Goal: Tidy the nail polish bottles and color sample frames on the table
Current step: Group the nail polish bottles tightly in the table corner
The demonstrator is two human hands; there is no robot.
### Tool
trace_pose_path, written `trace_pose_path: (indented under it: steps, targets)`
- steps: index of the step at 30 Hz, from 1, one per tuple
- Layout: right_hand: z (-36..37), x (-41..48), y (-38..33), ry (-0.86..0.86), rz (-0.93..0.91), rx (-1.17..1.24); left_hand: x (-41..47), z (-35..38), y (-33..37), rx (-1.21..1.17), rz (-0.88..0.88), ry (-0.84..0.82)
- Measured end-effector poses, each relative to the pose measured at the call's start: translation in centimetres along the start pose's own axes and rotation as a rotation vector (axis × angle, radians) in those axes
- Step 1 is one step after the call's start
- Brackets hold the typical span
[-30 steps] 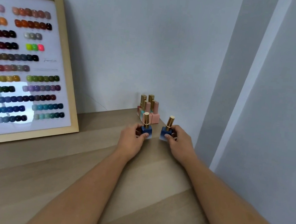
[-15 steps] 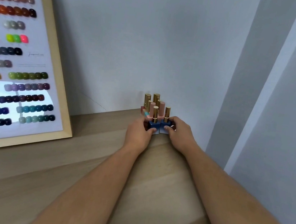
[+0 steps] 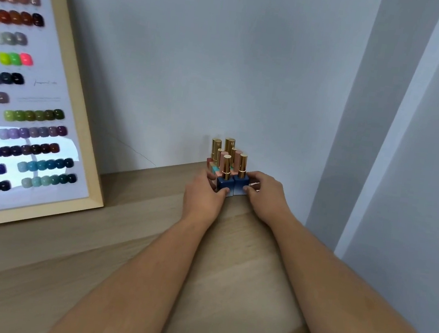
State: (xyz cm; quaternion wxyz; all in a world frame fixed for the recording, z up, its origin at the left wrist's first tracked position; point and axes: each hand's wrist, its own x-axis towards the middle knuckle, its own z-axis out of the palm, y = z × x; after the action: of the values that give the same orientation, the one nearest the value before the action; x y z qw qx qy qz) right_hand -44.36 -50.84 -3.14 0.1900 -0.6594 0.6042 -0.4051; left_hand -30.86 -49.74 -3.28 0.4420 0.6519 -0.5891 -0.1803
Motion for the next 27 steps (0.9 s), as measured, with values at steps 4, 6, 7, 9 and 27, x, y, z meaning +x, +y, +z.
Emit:
trace_pose_path:
  steps: [4, 6, 7, 9, 27]
  targets:
    - [0.2, 0.4, 0.0, -0.002, -0.02, -0.046, 0.3, 0.2, 0.0, 0.01, 0.0, 0.001]
    - [0.3, 0.6, 0.1, -0.005, -0.028, -0.056, 0.4, 0.3, -0.1, 0.01, 0.001, 0.006]
    - [0.3, 0.7, 0.1, -0.005, -0.028, -0.057, 0.5, 0.4, -0.1, 0.011, 0.0, 0.008]
    - [0.3, 0.8, 0.2, -0.006, -0.029, -0.058, 0.6, 0.4, -0.1, 0.014, -0.003, 0.013]
    - [1.0, 1.9, -0.1, 0.01, -0.037, -0.054, 1.6, 0.7, 0.1, -0.006, -0.04, 0.035]
